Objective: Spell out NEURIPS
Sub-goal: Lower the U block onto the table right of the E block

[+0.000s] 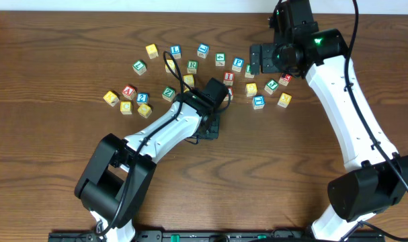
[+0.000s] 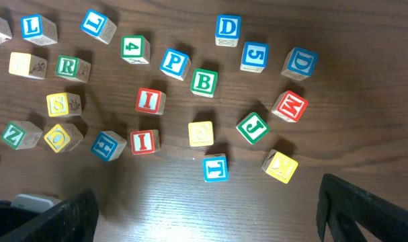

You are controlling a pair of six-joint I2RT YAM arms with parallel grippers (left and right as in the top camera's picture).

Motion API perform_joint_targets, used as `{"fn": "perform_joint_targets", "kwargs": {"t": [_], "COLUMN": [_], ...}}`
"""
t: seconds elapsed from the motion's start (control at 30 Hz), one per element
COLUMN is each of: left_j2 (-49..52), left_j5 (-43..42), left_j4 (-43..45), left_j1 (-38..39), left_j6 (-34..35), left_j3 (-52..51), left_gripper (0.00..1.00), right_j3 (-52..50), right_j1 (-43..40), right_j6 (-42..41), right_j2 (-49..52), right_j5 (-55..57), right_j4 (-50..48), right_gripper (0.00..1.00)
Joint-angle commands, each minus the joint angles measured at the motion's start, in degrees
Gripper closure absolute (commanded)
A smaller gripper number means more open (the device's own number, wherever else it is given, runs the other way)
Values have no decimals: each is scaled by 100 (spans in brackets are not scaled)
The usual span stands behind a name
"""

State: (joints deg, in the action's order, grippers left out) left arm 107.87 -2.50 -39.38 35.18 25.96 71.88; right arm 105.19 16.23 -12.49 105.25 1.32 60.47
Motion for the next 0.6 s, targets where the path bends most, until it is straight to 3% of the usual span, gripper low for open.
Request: {"fn": "perform_joint_targets", "kwargs": {"t": [0.0,0.57], "left_j2": [188,186], "left_j5": [44,37], "left_j4": [2,-17], "left_j1": [-52,-116], "left_j6": [96,181], "left_j3": [-46,-46], "left_gripper": [69,69], "right_j3": [96,96], "right_j1": [59,59], "right_j6": [79,79], "right_j2": [-72,-72], "right_j5": [70,70], "right_j4": [0,0], "right_gripper": [1,1]}}
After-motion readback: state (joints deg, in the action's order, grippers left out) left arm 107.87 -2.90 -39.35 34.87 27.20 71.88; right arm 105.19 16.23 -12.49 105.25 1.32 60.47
